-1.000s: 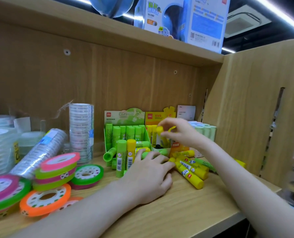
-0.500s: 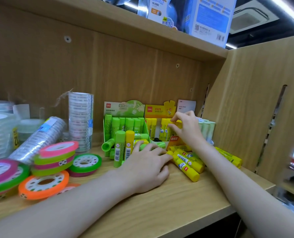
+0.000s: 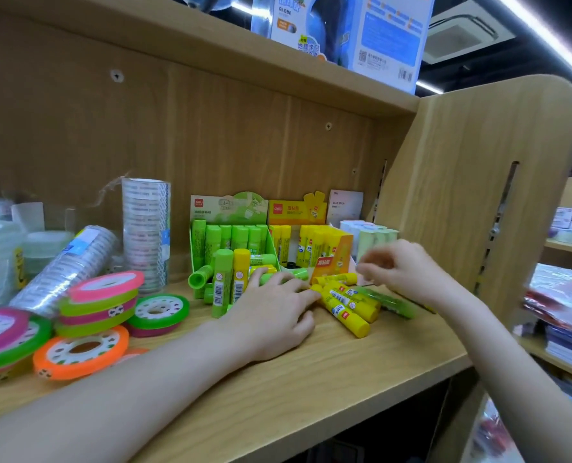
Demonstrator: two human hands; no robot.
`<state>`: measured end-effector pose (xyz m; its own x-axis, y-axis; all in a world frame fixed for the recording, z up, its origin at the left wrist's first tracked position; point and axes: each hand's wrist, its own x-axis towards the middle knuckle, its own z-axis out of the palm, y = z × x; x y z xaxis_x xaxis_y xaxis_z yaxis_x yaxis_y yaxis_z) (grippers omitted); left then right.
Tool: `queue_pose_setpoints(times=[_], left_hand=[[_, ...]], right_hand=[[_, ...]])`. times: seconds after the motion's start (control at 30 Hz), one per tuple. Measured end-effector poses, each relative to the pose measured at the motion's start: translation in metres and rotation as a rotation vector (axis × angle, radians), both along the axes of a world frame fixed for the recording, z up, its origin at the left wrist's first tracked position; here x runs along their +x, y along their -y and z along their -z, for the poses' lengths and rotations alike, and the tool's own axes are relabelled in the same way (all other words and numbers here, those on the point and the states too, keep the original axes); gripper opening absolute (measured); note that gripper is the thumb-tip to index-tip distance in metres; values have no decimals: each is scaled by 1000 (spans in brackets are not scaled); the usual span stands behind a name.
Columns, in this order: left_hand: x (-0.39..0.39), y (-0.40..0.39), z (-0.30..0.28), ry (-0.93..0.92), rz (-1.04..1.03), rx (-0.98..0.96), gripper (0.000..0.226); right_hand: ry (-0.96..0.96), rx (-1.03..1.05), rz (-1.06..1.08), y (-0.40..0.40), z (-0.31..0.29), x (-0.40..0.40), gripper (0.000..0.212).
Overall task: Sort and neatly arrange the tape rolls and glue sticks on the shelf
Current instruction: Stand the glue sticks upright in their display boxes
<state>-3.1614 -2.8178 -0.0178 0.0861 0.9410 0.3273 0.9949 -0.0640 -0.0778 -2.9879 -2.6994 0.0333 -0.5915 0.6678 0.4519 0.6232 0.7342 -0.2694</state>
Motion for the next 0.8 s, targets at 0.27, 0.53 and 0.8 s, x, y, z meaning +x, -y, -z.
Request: queue_pose_setpoints(times=[0.27,0.53,0.8], left_hand=[[-1,2,-2,-28,41,-45,48],[-1,0,-1,-17,42,-18,46],[-2,0,0,-16,38,-11,46]], right_hand=[[67,-50,-3,11,32,12,19],[-640,3,-74,-15,-6,-15,14],[-230,231,-65,-42,-13,-60,16]])
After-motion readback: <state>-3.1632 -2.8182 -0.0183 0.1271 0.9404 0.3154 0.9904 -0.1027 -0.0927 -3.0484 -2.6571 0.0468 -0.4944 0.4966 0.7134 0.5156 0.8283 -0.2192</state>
